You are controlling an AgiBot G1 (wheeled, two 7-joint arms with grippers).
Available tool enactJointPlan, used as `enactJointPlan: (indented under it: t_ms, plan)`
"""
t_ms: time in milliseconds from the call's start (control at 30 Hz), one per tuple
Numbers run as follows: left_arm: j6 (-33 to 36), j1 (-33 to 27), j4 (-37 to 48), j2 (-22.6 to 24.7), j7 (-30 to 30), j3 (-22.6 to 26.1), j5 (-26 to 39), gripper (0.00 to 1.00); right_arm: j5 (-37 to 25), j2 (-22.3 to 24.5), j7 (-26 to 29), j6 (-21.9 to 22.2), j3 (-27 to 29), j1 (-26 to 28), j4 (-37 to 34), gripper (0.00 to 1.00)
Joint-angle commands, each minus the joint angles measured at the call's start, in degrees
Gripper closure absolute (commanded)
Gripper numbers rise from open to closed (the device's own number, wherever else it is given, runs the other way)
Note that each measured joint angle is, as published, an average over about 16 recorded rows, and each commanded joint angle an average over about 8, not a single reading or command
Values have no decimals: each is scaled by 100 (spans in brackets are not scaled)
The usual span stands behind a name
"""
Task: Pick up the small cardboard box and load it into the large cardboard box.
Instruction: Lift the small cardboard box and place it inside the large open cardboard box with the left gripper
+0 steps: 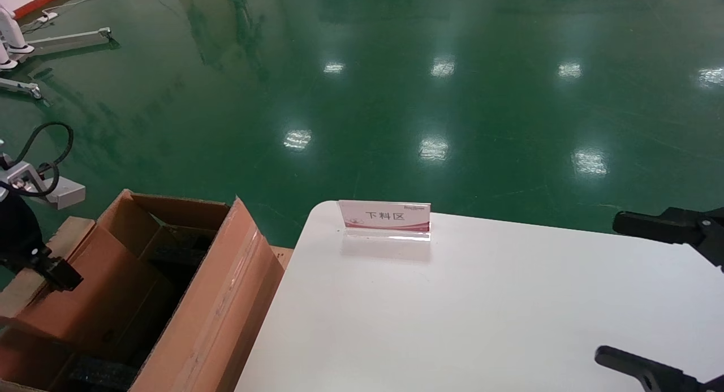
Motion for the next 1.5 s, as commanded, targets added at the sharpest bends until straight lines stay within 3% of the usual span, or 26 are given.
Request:
enactJointPlan:
  t_ms: [33,467,500,533,733,800,1500]
  plan:
    - [4,67,24,9,3,-16,-22,100,0,0,0,0,0,0,0,0]
    - [-3,496,205,-25,-66,-81,-123,100,0,0,0,0,0,0,0,0]
    - [-6,527,221,-30,-74,-86,-131,97,0,0,0,0,0,0,0,0]
    - [-7,557,236,-35,-82,-91,-139,90,0,0,0,0,0,0,0,0]
    - [-13,679,303,-50,-116,-114,-172,15,0,0,0,0,0,0,0,0]
    - [-14,702,316,-52,-122,-119,-178,0,0,0,0,0,0,0,0,0]
    - [-16,777,357,-58,-137,-135,-200,0,1,1,0,2,0,-2,-2,0]
